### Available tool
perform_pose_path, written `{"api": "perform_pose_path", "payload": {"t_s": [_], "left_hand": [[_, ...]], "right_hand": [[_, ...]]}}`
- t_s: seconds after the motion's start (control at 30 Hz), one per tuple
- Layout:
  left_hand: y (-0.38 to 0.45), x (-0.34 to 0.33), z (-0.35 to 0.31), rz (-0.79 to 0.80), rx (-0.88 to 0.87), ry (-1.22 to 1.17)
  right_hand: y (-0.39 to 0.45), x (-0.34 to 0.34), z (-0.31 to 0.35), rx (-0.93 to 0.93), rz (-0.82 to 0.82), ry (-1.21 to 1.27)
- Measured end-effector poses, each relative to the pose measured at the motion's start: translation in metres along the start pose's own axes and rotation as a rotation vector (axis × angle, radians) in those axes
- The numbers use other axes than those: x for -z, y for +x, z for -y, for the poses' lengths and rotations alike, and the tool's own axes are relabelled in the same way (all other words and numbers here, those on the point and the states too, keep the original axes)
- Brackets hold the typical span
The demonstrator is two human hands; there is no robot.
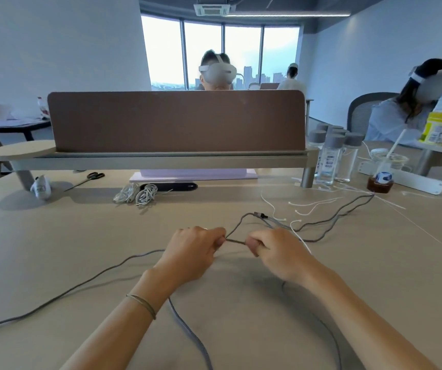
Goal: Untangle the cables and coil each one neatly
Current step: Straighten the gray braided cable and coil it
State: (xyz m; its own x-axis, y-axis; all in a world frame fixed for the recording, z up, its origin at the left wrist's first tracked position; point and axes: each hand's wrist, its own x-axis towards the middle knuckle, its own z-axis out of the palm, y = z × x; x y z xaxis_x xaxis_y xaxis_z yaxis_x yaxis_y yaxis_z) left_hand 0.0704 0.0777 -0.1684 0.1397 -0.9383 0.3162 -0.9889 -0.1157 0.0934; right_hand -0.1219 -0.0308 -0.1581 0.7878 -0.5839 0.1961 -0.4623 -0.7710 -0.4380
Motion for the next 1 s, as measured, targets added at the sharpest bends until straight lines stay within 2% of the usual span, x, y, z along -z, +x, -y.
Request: {"api": "perform_pose_path", "payload": {"t_s": [0.07,0.13,0.27,0.37,0.6,0.73,0.83,0.93,1.0], "left_hand": [[0.001,0.002,0.018,-0.034,0.097,0.006],[-0.003,0.001,0.021,-0.066,0.105,-0.013],[-0.006,-0.013,-0.018,-0.044,-0.117,0.02],[0.0,-0.019,-0.028,0.005,-0.167,0.087],[0.005,0.0,0.01,-0.094,-0.028,0.049],[0.004,0.001,0.031,-0.091,0.054,0.053],[-0.002,0.003,0.03,-0.08,0.08,0.028],[-0.007,0.0,0.007,-0.063,-0.024,-0.021],[-0.008,-0.005,-0.013,0.013,-0.121,0.027]], "right_hand": [[0.001,0.004,-0.011,-0.03,-0.019,0.042],[-0.001,0.003,-0.013,-0.033,-0.039,0.028],[-0.004,-0.013,0.001,-0.006,-0.01,-0.021],[-0.004,-0.015,0.003,0.008,-0.009,-0.017],[0.0,-0.002,0.0,-0.031,0.015,0.078],[0.002,0.002,-0.016,-0.091,0.064,0.171],[0.001,0.0,-0.015,-0.1,0.068,0.118],[0.0,-0.01,-0.002,-0.086,0.05,0.091],[-0.001,-0.017,0.004,-0.071,0.051,0.109]]}}
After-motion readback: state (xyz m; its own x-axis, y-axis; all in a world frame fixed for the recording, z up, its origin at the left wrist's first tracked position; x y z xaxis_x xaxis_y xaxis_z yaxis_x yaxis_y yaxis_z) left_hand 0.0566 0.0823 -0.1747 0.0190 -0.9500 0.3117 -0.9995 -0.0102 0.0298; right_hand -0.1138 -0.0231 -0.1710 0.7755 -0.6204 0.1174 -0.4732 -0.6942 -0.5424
